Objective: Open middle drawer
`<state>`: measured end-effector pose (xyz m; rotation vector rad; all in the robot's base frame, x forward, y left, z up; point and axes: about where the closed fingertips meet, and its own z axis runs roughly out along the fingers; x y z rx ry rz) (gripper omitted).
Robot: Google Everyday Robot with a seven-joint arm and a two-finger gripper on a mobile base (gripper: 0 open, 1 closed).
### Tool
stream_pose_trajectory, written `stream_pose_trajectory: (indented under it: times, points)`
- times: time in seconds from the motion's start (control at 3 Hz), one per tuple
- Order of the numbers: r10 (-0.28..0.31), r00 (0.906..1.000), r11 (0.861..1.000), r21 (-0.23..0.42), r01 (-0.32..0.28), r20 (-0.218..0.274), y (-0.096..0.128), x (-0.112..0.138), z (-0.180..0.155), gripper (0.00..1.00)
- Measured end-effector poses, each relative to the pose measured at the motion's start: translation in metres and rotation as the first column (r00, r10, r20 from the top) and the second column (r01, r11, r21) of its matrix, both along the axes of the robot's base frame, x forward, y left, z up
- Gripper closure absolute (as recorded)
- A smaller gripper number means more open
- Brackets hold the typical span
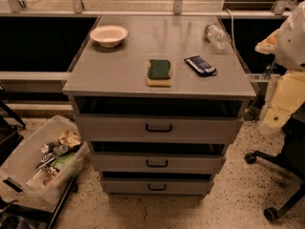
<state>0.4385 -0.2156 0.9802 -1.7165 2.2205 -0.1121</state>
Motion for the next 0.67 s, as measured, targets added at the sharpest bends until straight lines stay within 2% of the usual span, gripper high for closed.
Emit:
stream_pose_trajectory:
  times: [0.33,0.67]
  points:
    - [0.0,1.0,1.0,0.0,0.0,0.0,0.0,0.0,0.0,0.0]
    - [0.022,0.9997,0.999,0.035,-0.022,0.014,-0.01,-0.001,-0.023,0.0]
